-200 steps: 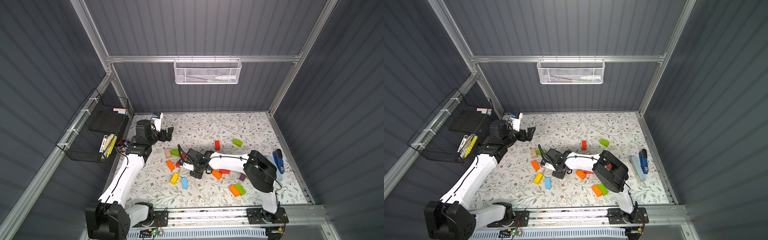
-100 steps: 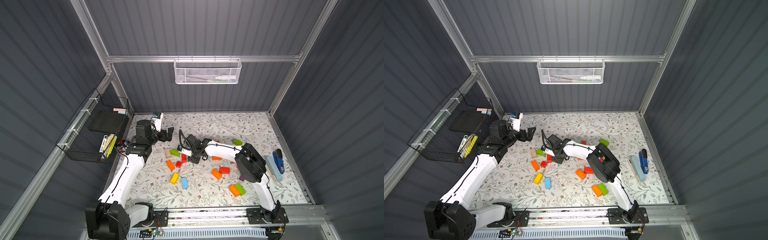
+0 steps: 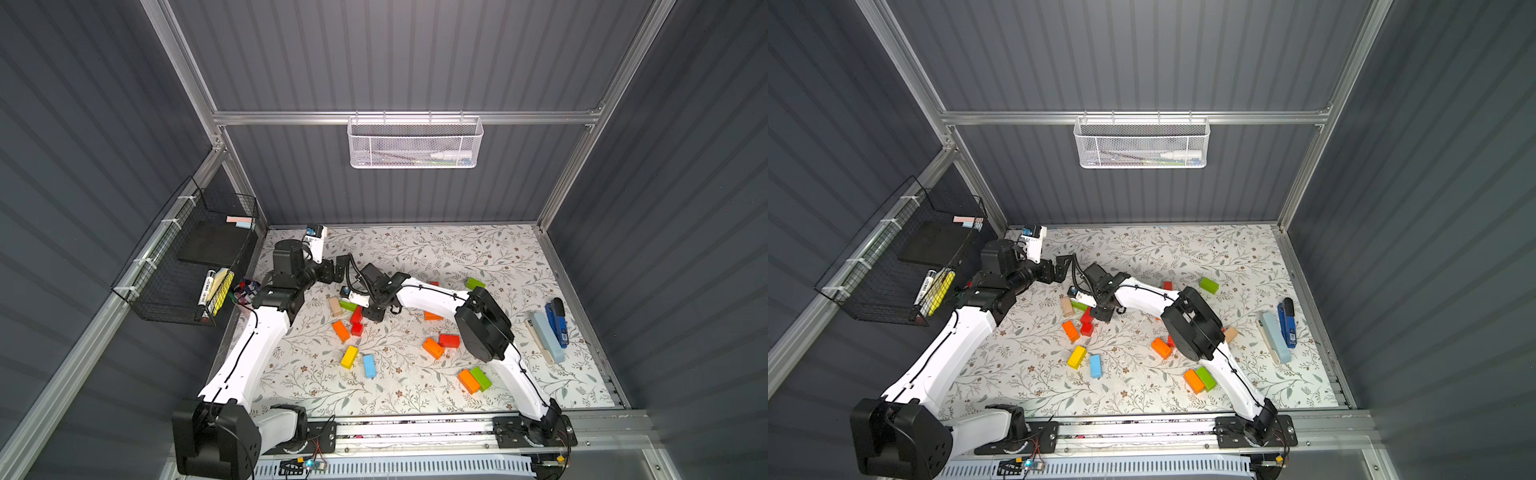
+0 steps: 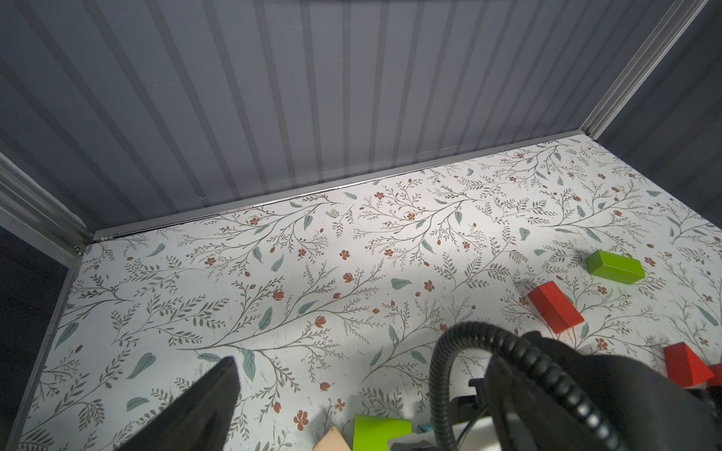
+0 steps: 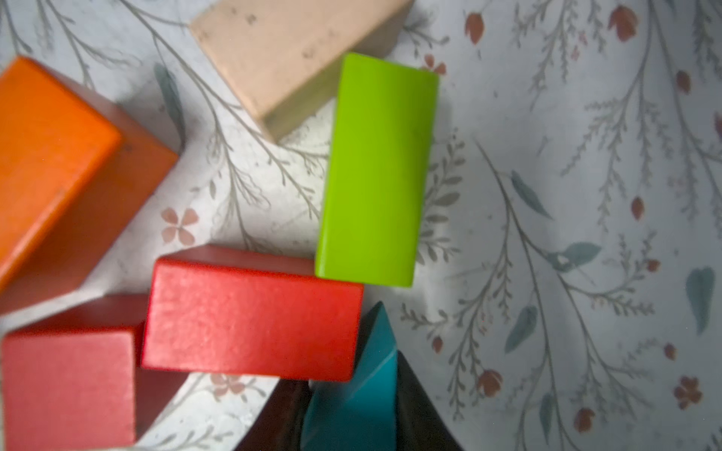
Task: Assemble a heart with building blocks
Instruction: Move the building block to the center of the board.
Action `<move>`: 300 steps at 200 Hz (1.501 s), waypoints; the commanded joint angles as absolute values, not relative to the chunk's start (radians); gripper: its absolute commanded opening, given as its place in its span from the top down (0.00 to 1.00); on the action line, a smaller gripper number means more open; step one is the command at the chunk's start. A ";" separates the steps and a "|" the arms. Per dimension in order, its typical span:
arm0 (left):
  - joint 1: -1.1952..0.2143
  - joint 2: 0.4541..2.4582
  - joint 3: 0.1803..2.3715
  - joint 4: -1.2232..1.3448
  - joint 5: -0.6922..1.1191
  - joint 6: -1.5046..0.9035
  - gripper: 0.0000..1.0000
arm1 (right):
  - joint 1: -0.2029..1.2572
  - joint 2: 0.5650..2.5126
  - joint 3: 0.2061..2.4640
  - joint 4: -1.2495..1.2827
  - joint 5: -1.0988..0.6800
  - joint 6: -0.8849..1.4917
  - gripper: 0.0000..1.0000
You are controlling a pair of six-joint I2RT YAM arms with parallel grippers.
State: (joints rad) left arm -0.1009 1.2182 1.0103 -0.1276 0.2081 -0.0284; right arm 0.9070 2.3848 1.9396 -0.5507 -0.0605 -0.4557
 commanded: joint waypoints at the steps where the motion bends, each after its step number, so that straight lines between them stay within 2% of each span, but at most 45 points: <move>1: -0.095 1.226 0.994 -0.111 0.215 -0.048 0.01 | 0.922 2.434 1.986 -0.606 -0.085 -0.494 0.66; 79: -0.095 1.231 0.997 -0.109 0.218 -0.049 0.01 | 0.855 2.352 1.851 -0.577 -0.066 -0.508 0.64; 119: -0.095 1.223 0.993 -0.108 0.219 -0.049 0.01 | 0.849 2.358 1.853 -0.585 -0.050 -0.516 0.63; 151: -0.095 1.229 0.992 -0.100 0.226 -0.050 0.01 | 0.849 2.352 1.852 -0.593 -0.054 -0.506 0.55; 180: -0.094 1.234 1.002 -0.103 0.226 -0.051 0.01 | 0.849 2.297 1.821 -0.588 -0.023 -0.480 0.35; 213: -0.094 1.216 0.998 -0.102 0.219 -0.057 0.01 | 0.848 2.152 1.702 -0.514 -0.010 -0.397 0.26; 246: -0.093 1.208 0.999 -0.112 0.210 -0.058 0.01 | 0.848 1.995 1.540 -0.400 -0.023 -0.164 0.26; 259: -0.094 1.203 0.997 -0.107 0.194 -0.066 0.01 | 0.847 1.964 1.499 -0.364 0.000 0.008 0.30; 289: -0.094 1.194 0.995 -0.100 0.186 -0.084 0.01 | 0.849 1.946 1.431 -0.278 -0.070 0.335 0.38; 300: -0.094 1.190 0.993 -0.098 0.185 -0.084 0.01 | 0.848 1.943 1.400 -0.232 -0.053 0.426 0.44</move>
